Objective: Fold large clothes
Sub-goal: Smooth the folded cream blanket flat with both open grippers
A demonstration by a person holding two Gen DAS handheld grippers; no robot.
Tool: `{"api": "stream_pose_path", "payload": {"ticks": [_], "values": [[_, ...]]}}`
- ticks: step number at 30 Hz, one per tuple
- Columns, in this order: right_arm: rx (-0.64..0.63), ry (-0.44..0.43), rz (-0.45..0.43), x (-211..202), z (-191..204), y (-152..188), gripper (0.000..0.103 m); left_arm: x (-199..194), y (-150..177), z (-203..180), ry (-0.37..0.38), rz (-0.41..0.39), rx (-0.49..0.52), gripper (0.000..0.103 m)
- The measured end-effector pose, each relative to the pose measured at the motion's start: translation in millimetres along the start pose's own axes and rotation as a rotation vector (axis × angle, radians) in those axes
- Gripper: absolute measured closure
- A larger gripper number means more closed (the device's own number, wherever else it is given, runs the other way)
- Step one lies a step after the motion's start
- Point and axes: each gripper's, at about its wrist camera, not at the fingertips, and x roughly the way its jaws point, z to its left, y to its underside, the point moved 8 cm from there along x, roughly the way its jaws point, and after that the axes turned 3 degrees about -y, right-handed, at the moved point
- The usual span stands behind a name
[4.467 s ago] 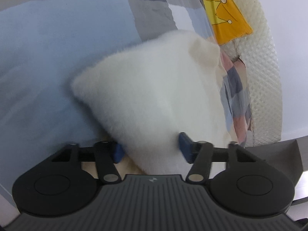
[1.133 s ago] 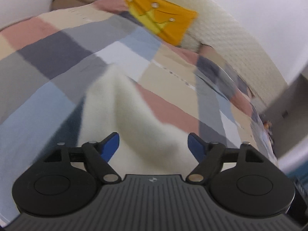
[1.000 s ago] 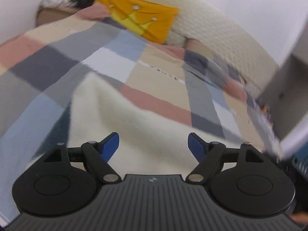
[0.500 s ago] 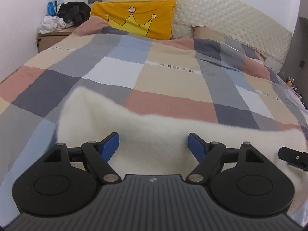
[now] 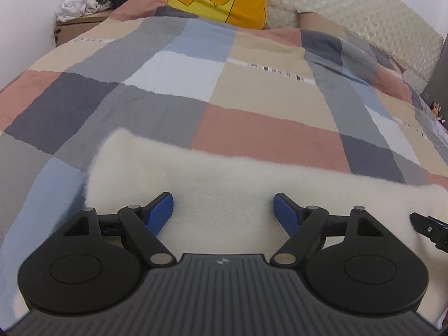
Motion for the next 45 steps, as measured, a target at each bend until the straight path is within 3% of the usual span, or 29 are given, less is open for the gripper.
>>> {"api": "stream_pose_path", "payload": {"ticks": [10, 14, 19, 23, 26, 36, 42, 45], "values": [[0.026, 0.007, -0.013, -1, -3, 2, 0.040, -15, 0, 1, 0.022, -0.008, -0.010, 0.020], [0.064, -0.001, -0.032, -18, -4, 2, 0.040, -39, 4, 3, 0.045, -0.031, -0.036, 0.020], [0.055, 0.000, -0.059, -44, 2, 7, 0.040, -72, 15, 8, 0.012, -0.065, 0.013, 0.020], [0.045, -0.013, -0.082, -66, 9, 9, 0.038, -88, 28, 15, 0.019, -0.051, 0.008, 0.020], [0.020, -0.037, -0.067, -70, 15, 12, 0.039, -94, 36, 15, -0.006, -0.051, 0.032, 0.020], [-0.046, 0.010, 0.056, -40, 16, 34, 0.039, -96, 47, 8, -0.056, -0.038, 0.075, 0.020], [-0.032, 0.005, 0.047, -44, 15, 35, 0.039, -123, 54, 6, -0.004, -0.062, 0.035, 0.020], [-0.029, 0.007, 0.046, -44, 16, 34, 0.039, -141, 64, -2, 0.069, -0.059, 0.016, 0.020]]}}
